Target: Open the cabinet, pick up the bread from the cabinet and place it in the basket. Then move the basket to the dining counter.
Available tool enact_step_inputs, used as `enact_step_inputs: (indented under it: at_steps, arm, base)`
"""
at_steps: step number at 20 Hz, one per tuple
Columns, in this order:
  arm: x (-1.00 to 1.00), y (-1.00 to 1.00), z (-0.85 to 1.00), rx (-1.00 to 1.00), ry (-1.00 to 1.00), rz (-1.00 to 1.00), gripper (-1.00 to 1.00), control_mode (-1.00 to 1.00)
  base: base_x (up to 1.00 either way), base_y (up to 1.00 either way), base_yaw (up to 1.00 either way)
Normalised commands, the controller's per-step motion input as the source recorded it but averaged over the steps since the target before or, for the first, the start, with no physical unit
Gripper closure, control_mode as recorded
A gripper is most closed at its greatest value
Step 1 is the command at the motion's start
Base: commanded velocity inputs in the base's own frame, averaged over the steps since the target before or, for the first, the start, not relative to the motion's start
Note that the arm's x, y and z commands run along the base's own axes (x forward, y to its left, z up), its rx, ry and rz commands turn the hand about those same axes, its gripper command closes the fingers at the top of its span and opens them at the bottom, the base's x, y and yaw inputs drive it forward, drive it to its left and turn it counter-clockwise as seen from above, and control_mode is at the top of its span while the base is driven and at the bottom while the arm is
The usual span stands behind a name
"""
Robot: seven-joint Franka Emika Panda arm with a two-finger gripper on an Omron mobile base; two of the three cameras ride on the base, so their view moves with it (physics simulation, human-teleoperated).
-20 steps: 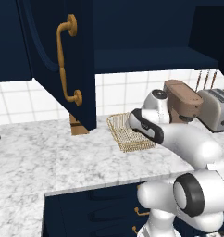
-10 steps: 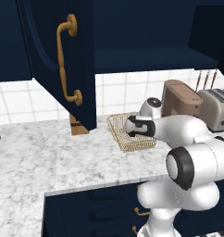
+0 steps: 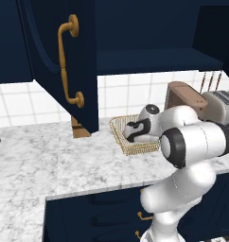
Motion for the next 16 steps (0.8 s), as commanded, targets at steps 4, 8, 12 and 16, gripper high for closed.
enact_step_inputs:
  at_steps: [4,8,12,16]
  arm:
    - [0.4,0.0,-0.21,0.0,0.0,-0.02,1.0,-1.0]
    - [0.28,0.0,-0.32,0.0,0.0,-0.01,-1.0,-1.0]
    - [0.37,0.0,-0.18,0.0,-0.03,0.0,-1.0,-1.0]
    - [0.14,0.0,-0.09,0.0,-0.11,0.0,-1.0,-1.0]
  base:
    - [0.0,0.0,0.0]
    - [0.0,0.0,0.0]
    - [0.0,0.0,0.0]
    - [0.0,0.0,0.0]
